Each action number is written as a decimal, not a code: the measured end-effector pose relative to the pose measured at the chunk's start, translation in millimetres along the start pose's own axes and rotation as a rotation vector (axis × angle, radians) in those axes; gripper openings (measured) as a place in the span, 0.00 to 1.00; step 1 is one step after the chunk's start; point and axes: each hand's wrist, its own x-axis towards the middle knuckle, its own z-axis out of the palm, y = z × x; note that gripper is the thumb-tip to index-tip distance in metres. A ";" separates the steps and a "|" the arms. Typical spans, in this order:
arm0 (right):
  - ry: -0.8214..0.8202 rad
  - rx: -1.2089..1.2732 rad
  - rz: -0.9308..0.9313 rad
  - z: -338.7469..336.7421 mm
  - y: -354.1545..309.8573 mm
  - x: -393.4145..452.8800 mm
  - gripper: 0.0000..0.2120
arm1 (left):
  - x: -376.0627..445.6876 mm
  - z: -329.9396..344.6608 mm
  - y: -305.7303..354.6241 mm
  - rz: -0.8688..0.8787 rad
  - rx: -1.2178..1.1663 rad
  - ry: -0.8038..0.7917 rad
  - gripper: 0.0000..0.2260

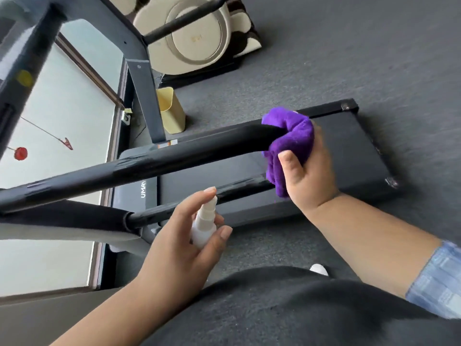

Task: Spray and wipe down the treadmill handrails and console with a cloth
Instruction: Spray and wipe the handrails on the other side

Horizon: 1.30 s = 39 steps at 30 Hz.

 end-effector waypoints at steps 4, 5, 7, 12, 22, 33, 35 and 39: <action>0.011 -0.470 -0.284 20.4 -59.6 24.1 0.33 | 7.5 -13.3 -13.4 0.081 -0.035 -0.051 0.23; -0.014 -0.587 -0.309 26.6 -72.1 25.3 0.32 | 8.4 -18.0 -15.4 0.104 -0.044 -0.056 0.22; -0.091 -0.773 -0.361 40.2 -90.6 23.2 0.32 | 9.7 -28.3 -19.3 0.126 -0.071 -0.054 0.22; -0.238 -0.945 -0.474 76.9 -113.1 14.7 0.33 | 2.2 -49.9 -34.1 0.148 -0.128 -0.052 0.24; -0.173 -0.721 -0.569 101.9 -117.3 -5.3 0.30 | -24.0 -77.0 -61.9 0.114 -0.200 0.033 0.23; -0.541 -1.075 -0.512 146.7 -150.5 0.0 0.37 | -45.6 -88.8 -64.8 0.110 -0.156 0.124 0.24; -0.535 -1.081 -0.504 123.4 -143.1 4.8 0.39 | -49.5 -92.0 -67.3 0.085 -0.165 0.148 0.26; -0.536 -1.160 -0.518 126.0 -144.1 4.9 0.40 | -59.1 -105.9 -85.3 0.008 -0.135 0.307 0.25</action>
